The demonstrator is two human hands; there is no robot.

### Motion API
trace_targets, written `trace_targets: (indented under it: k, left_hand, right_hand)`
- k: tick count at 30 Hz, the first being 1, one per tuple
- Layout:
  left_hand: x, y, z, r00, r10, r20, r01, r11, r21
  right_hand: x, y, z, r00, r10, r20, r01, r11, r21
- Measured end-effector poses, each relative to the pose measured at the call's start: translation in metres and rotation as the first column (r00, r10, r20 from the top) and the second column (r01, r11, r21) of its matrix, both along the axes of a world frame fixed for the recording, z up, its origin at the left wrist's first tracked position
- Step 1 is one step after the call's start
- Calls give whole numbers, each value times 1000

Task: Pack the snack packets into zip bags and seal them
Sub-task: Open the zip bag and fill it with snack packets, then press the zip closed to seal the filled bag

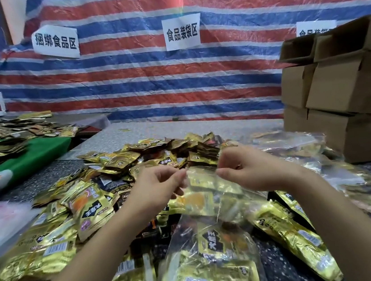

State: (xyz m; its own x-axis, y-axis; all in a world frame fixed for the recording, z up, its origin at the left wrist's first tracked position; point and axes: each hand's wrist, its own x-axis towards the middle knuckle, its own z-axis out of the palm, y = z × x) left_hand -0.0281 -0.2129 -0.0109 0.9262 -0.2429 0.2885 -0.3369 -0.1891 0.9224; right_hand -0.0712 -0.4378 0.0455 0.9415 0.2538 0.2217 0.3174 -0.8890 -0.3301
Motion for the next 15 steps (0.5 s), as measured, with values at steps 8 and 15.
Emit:
trace_targets:
  k: [8, 15]
  left_hand:
    - [1, -13, 6, 998, 29, 48, -30, 999, 12]
    - [10, -27, 26, 992, -69, 110, 59, 994, 91]
  right_hand:
    - [13, 6, -11, 1000, 1, 8, -2, 995, 102]
    - [17, 13, -14, 997, 81, 9, -81, 975, 209]
